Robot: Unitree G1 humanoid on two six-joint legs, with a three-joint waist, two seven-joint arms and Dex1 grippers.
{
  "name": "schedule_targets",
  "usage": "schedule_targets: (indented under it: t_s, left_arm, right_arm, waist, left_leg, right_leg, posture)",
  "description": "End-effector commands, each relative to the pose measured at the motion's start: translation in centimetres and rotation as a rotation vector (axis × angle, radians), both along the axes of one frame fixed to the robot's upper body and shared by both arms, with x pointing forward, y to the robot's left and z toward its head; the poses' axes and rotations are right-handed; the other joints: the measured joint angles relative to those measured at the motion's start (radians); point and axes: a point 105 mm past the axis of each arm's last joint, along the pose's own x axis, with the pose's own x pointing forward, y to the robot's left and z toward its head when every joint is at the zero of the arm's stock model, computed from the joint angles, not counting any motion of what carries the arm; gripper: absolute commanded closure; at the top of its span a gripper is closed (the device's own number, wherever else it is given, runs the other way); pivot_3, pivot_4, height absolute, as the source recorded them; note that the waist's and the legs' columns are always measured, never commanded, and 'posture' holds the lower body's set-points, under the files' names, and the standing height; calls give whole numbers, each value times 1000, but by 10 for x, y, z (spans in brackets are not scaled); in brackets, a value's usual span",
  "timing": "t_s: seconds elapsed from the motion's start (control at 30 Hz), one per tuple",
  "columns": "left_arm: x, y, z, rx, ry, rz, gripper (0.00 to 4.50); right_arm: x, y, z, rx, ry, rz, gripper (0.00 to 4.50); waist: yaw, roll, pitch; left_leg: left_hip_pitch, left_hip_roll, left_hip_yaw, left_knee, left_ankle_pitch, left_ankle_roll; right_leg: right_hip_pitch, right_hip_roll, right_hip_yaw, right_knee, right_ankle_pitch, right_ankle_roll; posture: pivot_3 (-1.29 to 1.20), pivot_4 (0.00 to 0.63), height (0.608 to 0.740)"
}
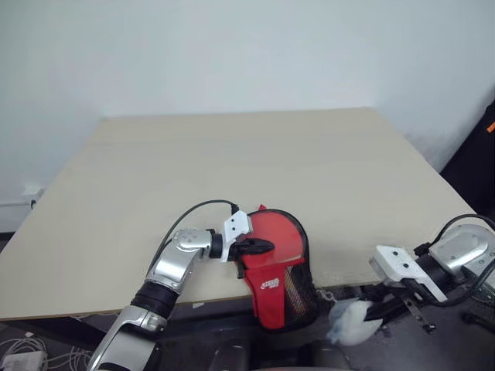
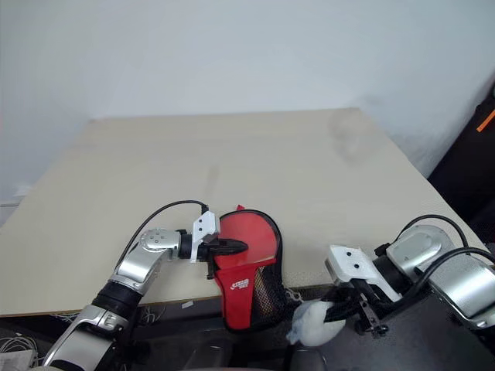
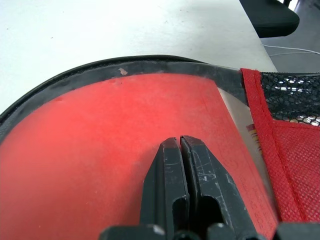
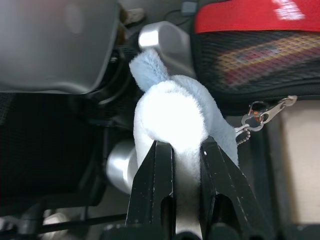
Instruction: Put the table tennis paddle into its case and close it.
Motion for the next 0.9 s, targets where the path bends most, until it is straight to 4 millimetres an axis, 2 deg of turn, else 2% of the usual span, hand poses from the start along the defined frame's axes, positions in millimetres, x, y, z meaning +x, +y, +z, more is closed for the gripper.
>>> schedule_targets:
  t_s: [0.03,0.5,0.73,0.83,0.9]
  left_arm:
    - [-16,15,-41,131,139,10,4500]
    - [-15,10,-40,129,135,2,4500]
    - [-13,10,-40,130,130,8,4500]
    - [-12,10,-41,132,130,11,4500]
    - [-12,10,-41,133,130,12,4500]
  right_arm:
    - [-14,3,9,22,14,77,4205]
    - [-45,21,10,92,57,158,4205]
    - [-30,27,14,107,7,112,4205]
    - [-23,23,18,95,-2,106,3419]
    - [-20,20,21,91,1,106,2745]
  waist:
    - [1,-1,1]
    - [6,-2,1]
    - [7,-3,1]
    - [10,-3,1]
    - [10,-3,1]
  left_leg:
    - [0,0,0,0,0,0]
    - [0,0,0,0,0,0]
    - [0,0,0,0,0,0]
    - [0,0,-1,0,0,0]
    - [0,0,-1,0,0,0]
  right_leg:
    - [0,0,0,0,0,0]
    - [0,0,0,0,0,0]
    - [0,0,0,-1,0,0]
    - [0,0,0,-1,0,0]
    - [0,0,0,-1,0,0]
  posture:
    - [0,0,706]
    - [0,0,706]
    - [0,0,706]
    - [0,0,706]
    - [0,0,706]
